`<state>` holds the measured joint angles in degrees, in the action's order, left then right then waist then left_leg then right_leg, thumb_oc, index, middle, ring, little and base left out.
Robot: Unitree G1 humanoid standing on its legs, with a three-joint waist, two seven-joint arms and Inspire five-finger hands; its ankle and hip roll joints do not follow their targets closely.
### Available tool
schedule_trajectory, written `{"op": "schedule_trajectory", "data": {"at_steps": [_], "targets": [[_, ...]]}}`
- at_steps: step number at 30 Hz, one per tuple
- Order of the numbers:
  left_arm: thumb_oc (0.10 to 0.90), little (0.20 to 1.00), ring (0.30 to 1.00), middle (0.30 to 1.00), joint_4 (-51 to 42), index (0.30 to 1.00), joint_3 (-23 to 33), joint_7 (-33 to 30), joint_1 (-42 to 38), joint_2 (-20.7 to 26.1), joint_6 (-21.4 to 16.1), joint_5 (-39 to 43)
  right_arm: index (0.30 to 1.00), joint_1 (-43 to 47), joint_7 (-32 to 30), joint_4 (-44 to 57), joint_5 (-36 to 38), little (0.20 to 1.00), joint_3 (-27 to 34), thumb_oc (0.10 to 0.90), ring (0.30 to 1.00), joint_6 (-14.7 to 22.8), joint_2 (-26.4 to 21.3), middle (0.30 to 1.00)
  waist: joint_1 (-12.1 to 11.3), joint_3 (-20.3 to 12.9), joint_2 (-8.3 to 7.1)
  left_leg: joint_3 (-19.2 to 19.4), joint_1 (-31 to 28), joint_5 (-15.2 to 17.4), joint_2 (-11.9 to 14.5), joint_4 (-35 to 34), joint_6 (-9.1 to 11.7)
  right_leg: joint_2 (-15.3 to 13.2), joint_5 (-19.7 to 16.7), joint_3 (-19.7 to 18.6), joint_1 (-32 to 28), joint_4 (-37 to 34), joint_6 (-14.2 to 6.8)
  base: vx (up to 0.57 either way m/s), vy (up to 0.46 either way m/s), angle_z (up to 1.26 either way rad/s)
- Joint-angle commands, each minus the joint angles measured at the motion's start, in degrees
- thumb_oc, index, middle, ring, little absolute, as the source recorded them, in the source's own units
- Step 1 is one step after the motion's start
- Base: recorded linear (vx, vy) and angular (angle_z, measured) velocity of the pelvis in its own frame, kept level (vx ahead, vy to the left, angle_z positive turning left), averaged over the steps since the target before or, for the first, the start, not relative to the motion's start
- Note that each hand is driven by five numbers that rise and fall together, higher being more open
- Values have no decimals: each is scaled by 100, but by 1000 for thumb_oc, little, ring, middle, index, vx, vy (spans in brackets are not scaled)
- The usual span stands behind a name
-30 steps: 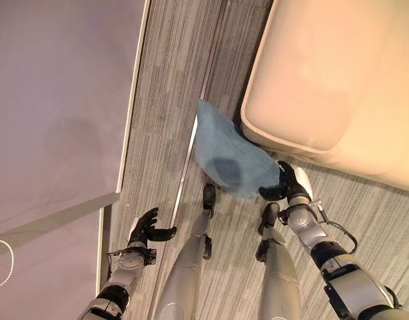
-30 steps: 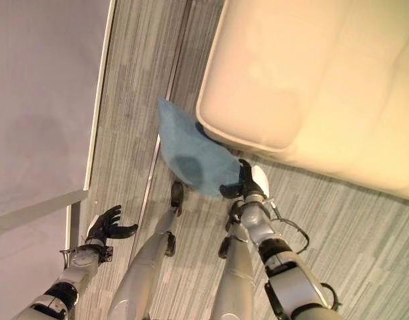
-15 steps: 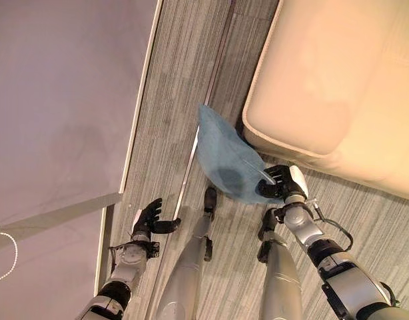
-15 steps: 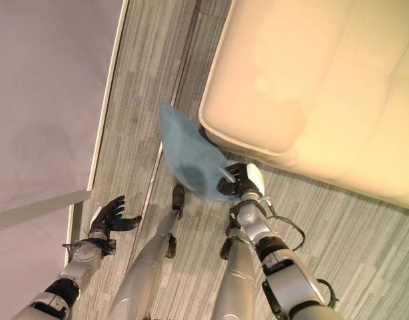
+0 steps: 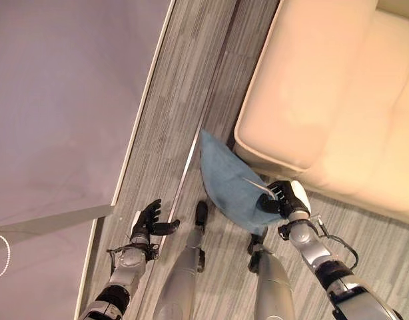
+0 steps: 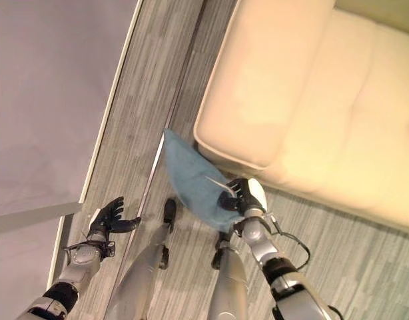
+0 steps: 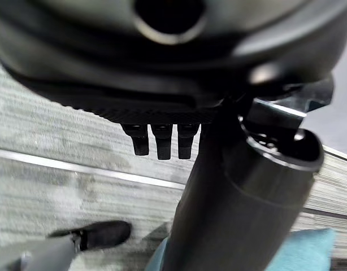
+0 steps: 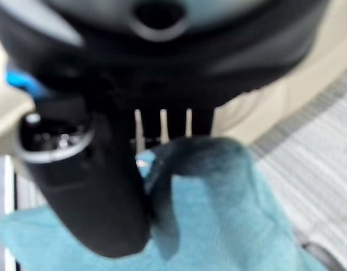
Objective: Pick up all the scattered cushions and arrange them neatly on the sofa.
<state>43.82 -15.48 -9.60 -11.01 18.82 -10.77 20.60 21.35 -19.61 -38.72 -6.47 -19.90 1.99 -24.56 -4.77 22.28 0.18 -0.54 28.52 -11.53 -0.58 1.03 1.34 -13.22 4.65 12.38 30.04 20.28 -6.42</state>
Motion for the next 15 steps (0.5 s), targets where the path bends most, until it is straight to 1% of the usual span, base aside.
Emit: {"op": "schedule_trajectory", "data": {"at_steps": [1, 6, 9, 10, 12, 15], "targets": [[800, 900, 900, 900, -230, 900, 177, -8, 406, 302, -128, -194, 300, -146, -70, 721, -274, 300, 159, 400, 300, 357, -526, 300, 34, -504, -223, 46, -370, 929, -23, 217, 225, 11, -706, 121, -825, -1453, -235, 100, -27, 2], [800, 900, 900, 900, -515, 900, 196, 147, 554, 464, -65, -411, 300, -482, 193, 1464, -600, 300, 217, 400, 300, 431, -1023, 300, 104, -737, -409, 83, -904, 933, 65, -68, 232, 113, -705, 152, -1356, -1703, -298, 84, -13, -9], [800, 900, 900, 900, -527, 900, 186, 151, 557, 483, -39, -560, 300, -706, 328, 1859, -682, 300, 344, 400, 300, 479, -1214, 300, 169, -929, -472, 123, -1166, 886, 108, -311, 236, 170, -738, 157, -1592, -1889, -338, 90, 7, -10], [800, 900, 900, 900, -532, 900, 244, 102, 563, 456, -30, -575, 300, -826, 386, 2117, -690, 300, 454, 400, 300, 497, -1308, 300, 201, -1044, -489, 156, -1339, 864, 126, -440, 247, 200, -730, 175, -1733, -1976, -356, 129, 11, -4], [800, 900, 900, 900, -761, 900, 395, 51, 670, 400, -42, -537, 300, -1123, 494, 2655, -630, 300, 726, 400, 300, 574, -1367, 300, 261, -1253, -523, 199, -1582, 905, 150, -521, 246, 239, -698, 186, -1964, -2091, -369, 131, 16, 2], [800, 900, 900, 900, -922, 900, 441, 50, 746, 400, -52, -548, 300, -1243, 533, 2928, -573, 300, 864, 400, 300, 620, -1385, 300, 269, -1327, -539, 222, -1710, 947, 164, -540, 236, 255, -689, 183, -2083, -2140, -379, 63, 4, -10]]}}
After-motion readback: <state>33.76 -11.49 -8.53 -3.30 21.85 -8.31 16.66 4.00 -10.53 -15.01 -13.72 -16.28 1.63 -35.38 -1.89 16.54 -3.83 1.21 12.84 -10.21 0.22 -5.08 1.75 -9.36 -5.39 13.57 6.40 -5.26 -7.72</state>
